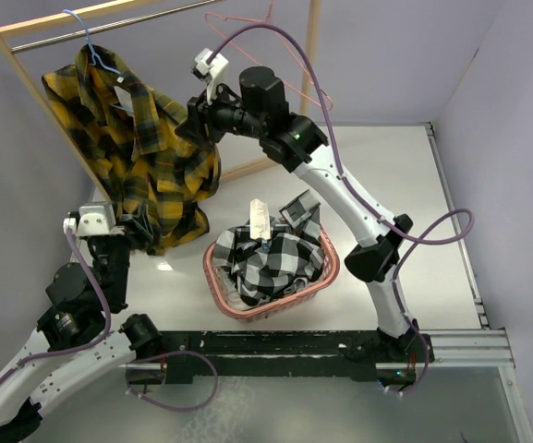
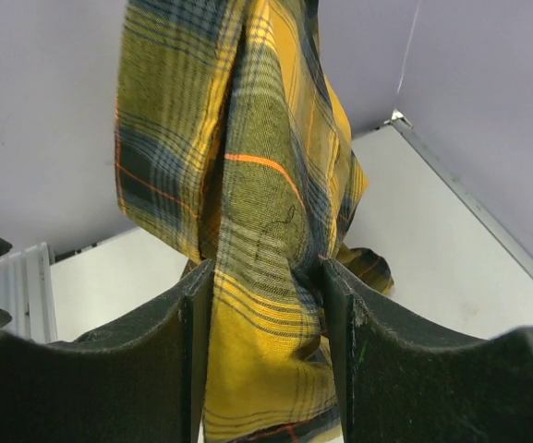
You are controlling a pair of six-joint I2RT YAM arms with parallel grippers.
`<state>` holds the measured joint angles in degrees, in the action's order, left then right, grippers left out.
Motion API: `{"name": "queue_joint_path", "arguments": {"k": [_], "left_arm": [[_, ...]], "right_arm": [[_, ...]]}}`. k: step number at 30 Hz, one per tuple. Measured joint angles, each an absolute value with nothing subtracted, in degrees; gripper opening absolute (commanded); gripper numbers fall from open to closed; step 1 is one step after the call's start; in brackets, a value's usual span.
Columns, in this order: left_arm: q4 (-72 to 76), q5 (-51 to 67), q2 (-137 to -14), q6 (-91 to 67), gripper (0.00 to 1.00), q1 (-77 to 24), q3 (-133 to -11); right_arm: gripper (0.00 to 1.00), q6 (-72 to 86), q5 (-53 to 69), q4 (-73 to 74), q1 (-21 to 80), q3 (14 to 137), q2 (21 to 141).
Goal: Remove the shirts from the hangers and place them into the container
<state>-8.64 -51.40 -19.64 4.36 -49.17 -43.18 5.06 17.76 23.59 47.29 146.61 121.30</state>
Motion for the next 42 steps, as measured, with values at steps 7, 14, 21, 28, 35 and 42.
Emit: {"name": "queue_joint_path", "arguments": {"k": [7, 14, 21, 28, 35, 42], "left_arm": [[-8.6, -51.4, -19.6, 5.1, 0.61, -49.2, -43.2], [-8.6, -51.4, -19.6, 5.1, 0.63, -49.1, -43.2], [-8.3, -50.7, -19.6, 5.2, 0.63, -49.1, -42.8], [-8.2, -50.0, -19.7, 5.2, 0.63, -49.1, -42.7], [-8.2, -49.7, -19.7, 5.2, 0.63, -49.1, -42.6], [-8.2, -49.6, -19.7, 5.2, 0.63, -49.1, -42.5]], "right_arm": [[0.00, 5.1, 17.6, 23.3, 48.1, 145.6, 122.2], [0.00, 4.4, 15.7, 20.8, 49.3, 141.3, 119.9], [0.00, 3.0, 9.7, 20.6, 49.5, 139.6, 115.8], [0.00, 1.9, 4.5, 18.0, 49.5, 136.2, 110.5], [0.00, 1.4, 2.4, 16.0, 49.5, 135.9, 108.6], [0.00, 1.3, 2.0, 13.4, 49.4, 130.5, 103.8]]}}
